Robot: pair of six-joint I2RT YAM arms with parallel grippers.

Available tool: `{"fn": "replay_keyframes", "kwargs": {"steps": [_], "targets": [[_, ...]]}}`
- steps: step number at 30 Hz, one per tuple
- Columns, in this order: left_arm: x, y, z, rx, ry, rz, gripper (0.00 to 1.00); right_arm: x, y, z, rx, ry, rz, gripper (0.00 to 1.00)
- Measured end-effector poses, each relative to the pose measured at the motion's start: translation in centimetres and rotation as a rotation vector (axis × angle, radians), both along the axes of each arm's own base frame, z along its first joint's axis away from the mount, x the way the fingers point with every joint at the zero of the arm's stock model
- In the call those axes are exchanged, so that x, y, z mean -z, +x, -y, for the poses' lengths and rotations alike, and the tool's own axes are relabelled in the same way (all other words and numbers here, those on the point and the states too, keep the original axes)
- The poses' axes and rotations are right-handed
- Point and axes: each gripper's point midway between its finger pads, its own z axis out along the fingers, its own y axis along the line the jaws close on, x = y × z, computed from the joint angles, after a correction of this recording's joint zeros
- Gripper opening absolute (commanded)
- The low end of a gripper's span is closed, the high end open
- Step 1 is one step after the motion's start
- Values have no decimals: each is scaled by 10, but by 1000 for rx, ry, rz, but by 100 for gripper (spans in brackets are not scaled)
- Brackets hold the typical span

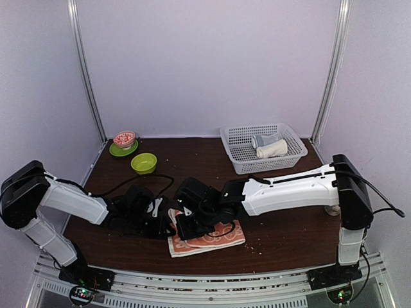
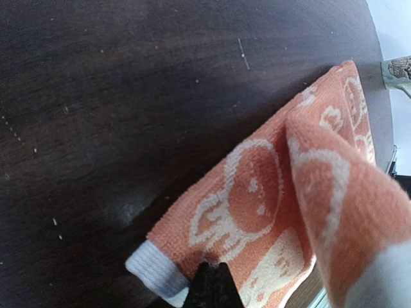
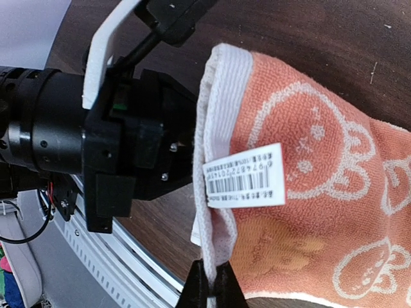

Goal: Roll the towels
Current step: Fold the towel at the center of the board.

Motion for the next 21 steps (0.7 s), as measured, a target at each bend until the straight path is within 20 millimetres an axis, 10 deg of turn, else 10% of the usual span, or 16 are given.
{"fn": "replay_keyframes", "kwargs": {"steps": [5, 14, 21], "targets": [[0, 0, 0, -1, -1, 0, 0, 10, -3, -4, -11, -8, -27, 0], [-15, -5, -11, -9, 20, 23, 40, 35, -7, -1, -20, -60, -62, 0], [-24, -11, -27, -27, 60, 27, 45, 35, -9, -2, -27, -57, -70, 0]]}}
